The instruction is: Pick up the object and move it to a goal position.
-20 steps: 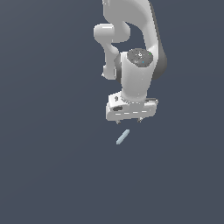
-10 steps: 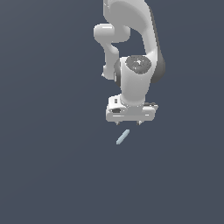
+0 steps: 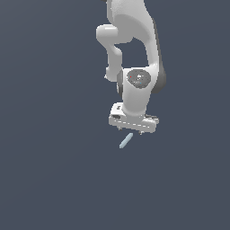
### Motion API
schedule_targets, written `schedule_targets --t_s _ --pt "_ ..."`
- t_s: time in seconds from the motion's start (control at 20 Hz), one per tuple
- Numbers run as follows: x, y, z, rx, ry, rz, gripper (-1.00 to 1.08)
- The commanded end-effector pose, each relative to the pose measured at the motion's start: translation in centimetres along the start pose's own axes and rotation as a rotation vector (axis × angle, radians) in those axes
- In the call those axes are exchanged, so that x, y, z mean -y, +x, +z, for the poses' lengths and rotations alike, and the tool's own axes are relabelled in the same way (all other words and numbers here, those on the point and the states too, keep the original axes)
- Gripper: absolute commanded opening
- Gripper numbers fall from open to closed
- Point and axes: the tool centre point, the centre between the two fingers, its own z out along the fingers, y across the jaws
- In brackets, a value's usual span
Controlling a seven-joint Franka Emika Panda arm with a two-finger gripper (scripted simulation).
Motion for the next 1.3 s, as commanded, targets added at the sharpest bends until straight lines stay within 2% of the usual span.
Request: schedule_targets --t_s 0.0,0.35,0.65,0.95,1.25 --pt "-0.1 0.0 1.1 0.002 -0.002 0.073 1.0" --pt "-0.6 -0.2 3.8 0.005 -0.009 0.265 1.0" --pt "-0.9 -0.3 5.5 0.005 -0.016 0.38 1.0" --pt "-1.1 -0.4 6.3 0.004 -0.02 0.441 1.0" --pt "-1.1 -0.4 6.5 0.004 -0.021 0.448 1.0"
